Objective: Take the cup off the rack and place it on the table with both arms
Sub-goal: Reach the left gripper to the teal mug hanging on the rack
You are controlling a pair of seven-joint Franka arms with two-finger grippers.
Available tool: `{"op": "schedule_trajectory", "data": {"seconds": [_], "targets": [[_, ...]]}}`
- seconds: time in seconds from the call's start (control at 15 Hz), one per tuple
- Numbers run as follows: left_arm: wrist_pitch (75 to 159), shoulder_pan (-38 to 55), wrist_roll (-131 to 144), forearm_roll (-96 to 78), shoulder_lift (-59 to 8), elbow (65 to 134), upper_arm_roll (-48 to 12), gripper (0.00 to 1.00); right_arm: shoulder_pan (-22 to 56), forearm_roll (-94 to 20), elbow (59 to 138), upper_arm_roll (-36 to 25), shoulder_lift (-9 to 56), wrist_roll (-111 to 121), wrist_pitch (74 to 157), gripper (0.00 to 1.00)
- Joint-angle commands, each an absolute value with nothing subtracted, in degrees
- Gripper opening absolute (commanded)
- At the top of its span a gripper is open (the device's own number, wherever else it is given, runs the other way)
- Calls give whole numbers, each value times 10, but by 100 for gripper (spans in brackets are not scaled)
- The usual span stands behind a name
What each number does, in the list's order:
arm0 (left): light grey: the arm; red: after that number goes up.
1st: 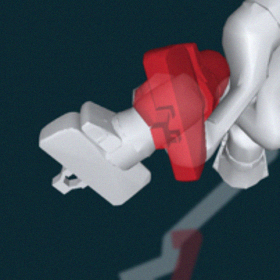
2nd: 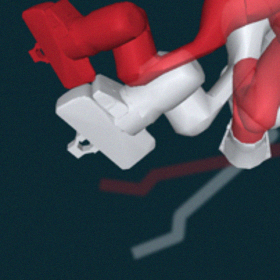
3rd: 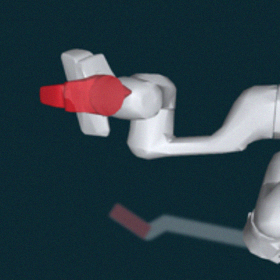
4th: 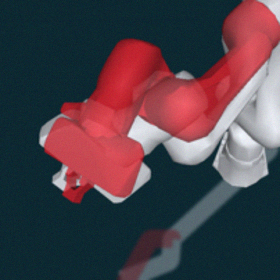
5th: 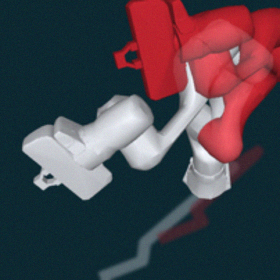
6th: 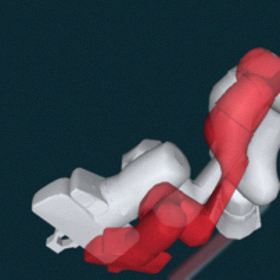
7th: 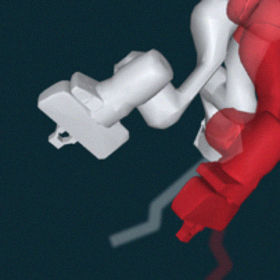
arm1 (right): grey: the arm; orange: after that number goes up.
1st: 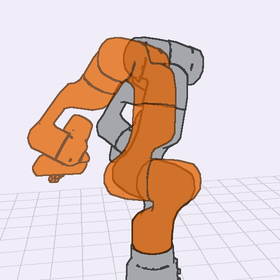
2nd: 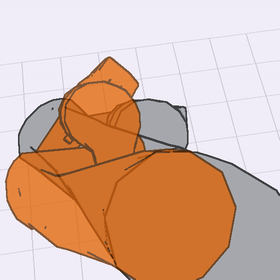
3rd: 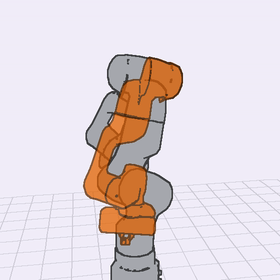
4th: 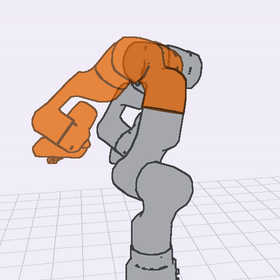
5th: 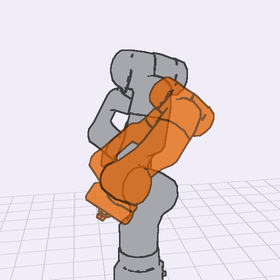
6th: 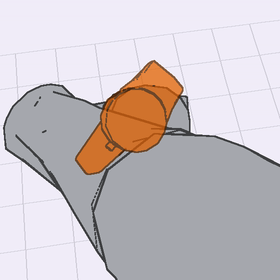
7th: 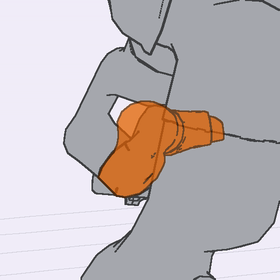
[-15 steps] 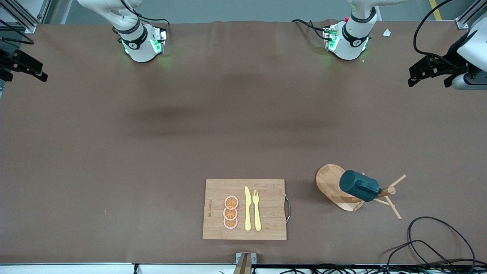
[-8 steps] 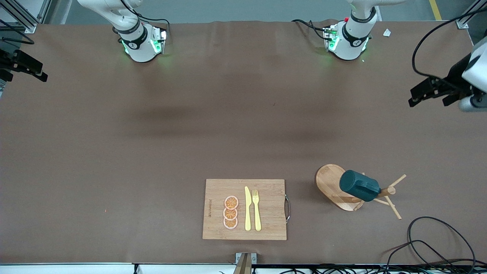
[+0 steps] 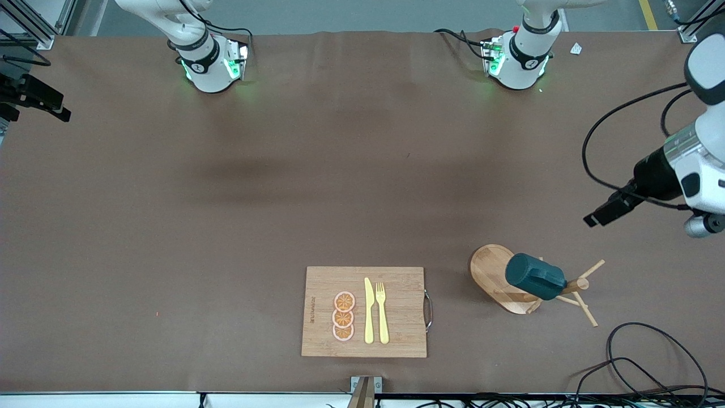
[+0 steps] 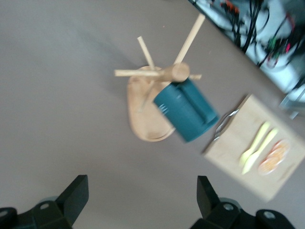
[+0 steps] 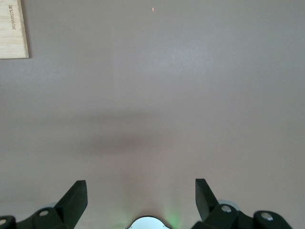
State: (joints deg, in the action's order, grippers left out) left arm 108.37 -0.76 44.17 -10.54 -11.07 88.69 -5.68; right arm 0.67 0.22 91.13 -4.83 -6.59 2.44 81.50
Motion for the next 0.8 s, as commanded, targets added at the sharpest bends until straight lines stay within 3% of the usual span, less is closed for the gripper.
{"op": "schedule_trajectory", "data": {"seconds": [0.0, 0.73], "targets": [[1150, -3, 573, -151, -138, 886, -64, 100, -6, 5, 921, -40, -78, 33, 816, 100], [1236, -4, 621, -225, -234, 886, -67, 100, -6, 4, 921, -41, -78, 33, 816, 100]]}}
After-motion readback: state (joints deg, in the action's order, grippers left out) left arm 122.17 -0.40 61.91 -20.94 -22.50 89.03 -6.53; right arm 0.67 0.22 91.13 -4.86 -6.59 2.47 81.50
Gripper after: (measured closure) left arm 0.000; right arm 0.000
